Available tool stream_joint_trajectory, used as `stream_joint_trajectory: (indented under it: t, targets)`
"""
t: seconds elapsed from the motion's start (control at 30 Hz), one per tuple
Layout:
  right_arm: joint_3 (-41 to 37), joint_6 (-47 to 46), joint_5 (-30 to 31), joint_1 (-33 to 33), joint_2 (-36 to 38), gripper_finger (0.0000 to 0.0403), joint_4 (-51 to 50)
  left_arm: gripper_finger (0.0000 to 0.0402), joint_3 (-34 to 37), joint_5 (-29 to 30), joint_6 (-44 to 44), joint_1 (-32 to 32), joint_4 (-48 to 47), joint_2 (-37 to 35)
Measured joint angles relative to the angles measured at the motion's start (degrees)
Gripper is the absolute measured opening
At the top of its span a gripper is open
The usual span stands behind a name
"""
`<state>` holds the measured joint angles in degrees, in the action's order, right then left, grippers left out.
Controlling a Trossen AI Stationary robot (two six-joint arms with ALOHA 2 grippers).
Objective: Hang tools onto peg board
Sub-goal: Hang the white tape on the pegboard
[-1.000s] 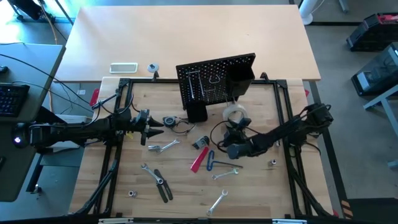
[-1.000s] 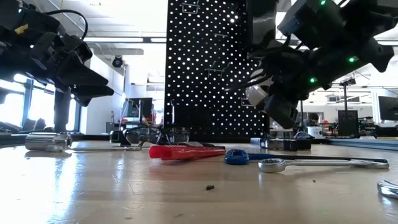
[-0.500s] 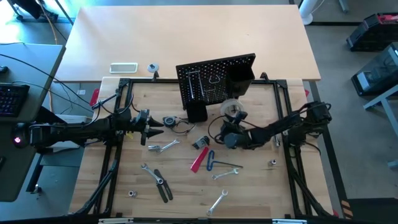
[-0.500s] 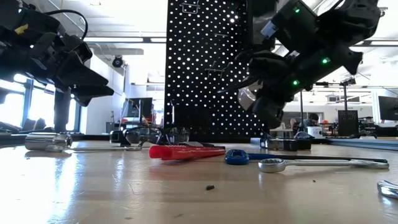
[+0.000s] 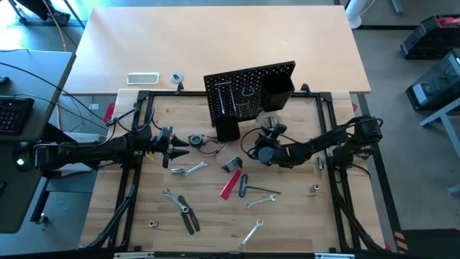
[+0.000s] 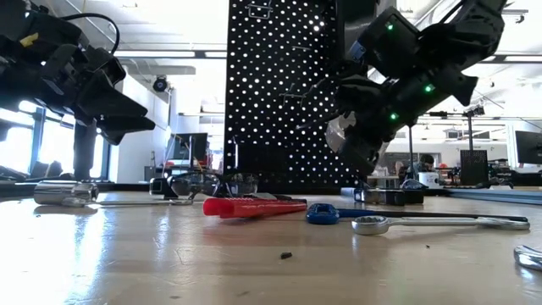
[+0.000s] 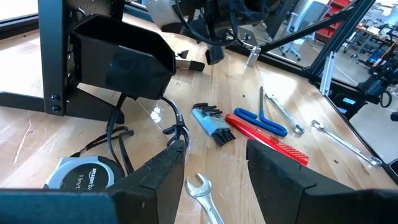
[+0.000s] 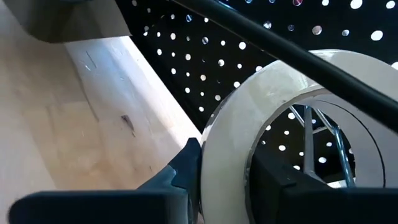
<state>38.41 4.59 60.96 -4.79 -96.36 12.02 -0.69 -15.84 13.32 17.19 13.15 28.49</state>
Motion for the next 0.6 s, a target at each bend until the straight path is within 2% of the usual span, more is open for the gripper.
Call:
stream_joint_trajectory:
  t: [0.23,0.4,0.6]
  targets:
    - [0.0,-0.9,-3.6,0.7,0.0,0.0122,-0.1,0.0163,0.0,0.0,0.0,0.0,0.0,0.0]
    - [0.0,-0.9,-3.2,-0.4,0.0,0.0143,-0.1,0.0163,0.0,0.0,0.0,0.0,0.0,0.0]
    - [0.0,-0.6,-0.3,-2.6,0.0,0.0187,-0.2,0.0163,0.0,0.0,0.0,0.0,0.0,0.0]
